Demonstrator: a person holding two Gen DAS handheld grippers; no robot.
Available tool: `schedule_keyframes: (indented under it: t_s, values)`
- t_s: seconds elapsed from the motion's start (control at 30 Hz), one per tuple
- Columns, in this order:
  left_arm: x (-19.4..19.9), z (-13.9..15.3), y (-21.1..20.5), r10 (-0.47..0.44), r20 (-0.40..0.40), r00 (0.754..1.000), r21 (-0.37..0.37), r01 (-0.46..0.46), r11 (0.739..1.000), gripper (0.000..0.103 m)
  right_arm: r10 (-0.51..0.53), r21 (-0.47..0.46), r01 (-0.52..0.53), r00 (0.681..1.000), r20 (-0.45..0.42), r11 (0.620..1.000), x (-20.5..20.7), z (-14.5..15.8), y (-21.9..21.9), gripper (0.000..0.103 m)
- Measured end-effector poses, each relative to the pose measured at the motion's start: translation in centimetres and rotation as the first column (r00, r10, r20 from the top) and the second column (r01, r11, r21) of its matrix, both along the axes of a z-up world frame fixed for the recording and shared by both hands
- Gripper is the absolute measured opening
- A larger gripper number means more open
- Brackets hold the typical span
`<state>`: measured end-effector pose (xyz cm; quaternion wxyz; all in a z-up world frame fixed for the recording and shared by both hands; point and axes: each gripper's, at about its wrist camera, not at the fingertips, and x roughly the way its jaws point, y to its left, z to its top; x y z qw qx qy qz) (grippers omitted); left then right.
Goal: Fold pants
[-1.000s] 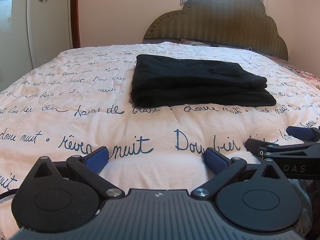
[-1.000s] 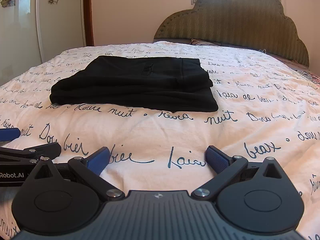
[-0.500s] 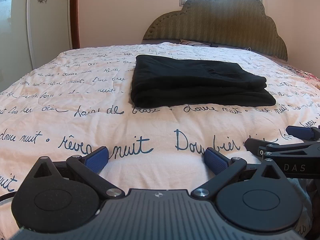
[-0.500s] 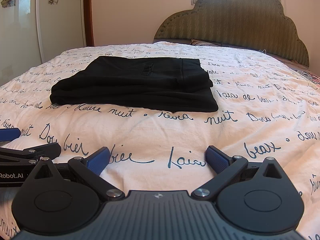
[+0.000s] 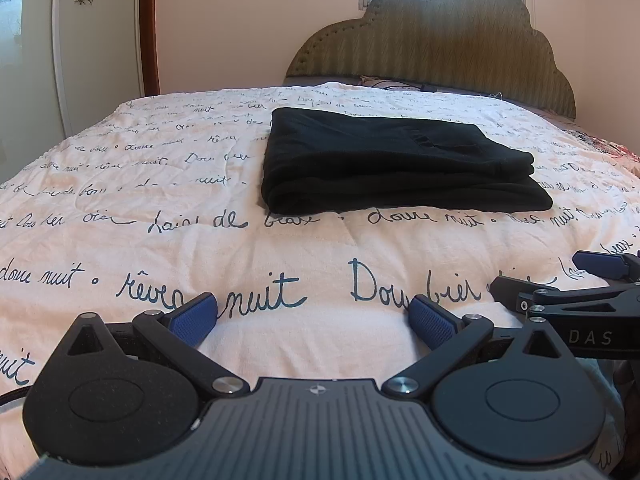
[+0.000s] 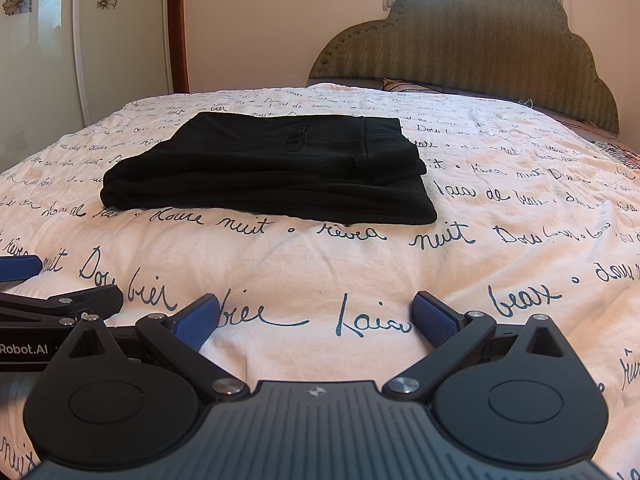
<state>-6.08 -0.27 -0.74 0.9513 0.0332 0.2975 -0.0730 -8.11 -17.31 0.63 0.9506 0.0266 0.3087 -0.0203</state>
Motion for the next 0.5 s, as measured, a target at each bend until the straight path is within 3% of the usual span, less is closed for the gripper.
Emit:
schedule_keyframes:
  t_s: [0.5]
  values:
    - [0.08,0.07,0.1,-0.001,-0.005,1.0,-0.004,0.001,1.0,0.103,-0.001,0.0,0.001,1.0,0.0,1.0,0.0,-0.01,-0.01,0.103]
